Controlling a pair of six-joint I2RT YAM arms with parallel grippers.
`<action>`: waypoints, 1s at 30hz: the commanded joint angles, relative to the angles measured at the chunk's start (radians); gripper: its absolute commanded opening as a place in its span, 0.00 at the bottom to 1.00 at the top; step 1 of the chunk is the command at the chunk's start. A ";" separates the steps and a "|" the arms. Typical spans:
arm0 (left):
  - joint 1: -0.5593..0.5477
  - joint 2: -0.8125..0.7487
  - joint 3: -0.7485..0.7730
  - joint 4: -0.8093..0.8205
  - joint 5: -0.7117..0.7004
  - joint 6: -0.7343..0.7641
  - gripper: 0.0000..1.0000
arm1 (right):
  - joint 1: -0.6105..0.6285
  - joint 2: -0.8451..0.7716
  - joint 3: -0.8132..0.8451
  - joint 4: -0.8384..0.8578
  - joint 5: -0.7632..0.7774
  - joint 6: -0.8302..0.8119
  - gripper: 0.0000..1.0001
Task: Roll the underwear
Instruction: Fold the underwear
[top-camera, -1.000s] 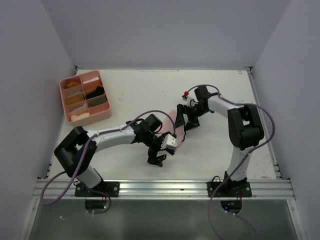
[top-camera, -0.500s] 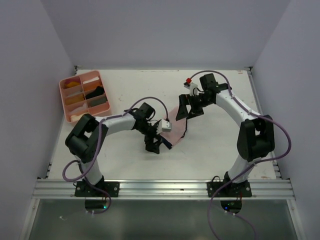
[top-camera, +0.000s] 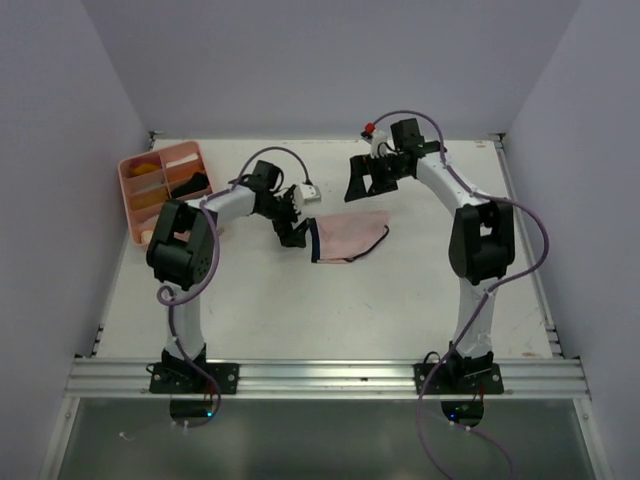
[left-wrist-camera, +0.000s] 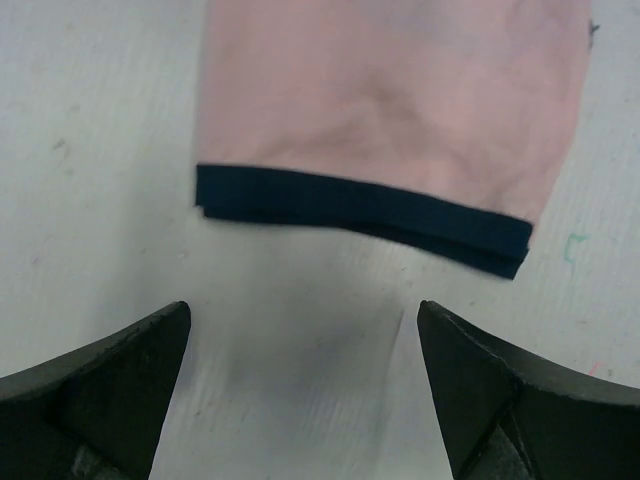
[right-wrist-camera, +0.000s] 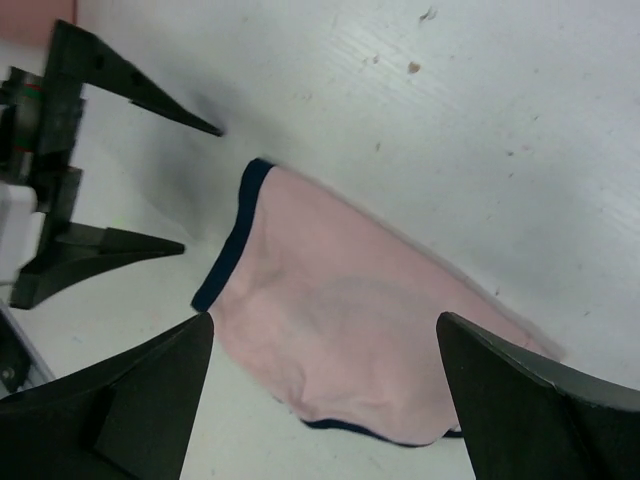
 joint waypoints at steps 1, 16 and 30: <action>0.054 -0.036 0.020 -0.035 -0.039 -0.005 1.00 | -0.015 0.081 0.091 0.088 0.035 -0.009 0.99; 0.072 -0.364 -0.193 0.014 -0.051 -0.070 1.00 | -0.027 0.230 0.015 0.170 -0.022 0.048 0.97; 0.071 -0.533 -0.368 0.046 -0.036 -0.087 1.00 | 0.033 0.019 -0.407 0.237 -0.075 0.065 0.94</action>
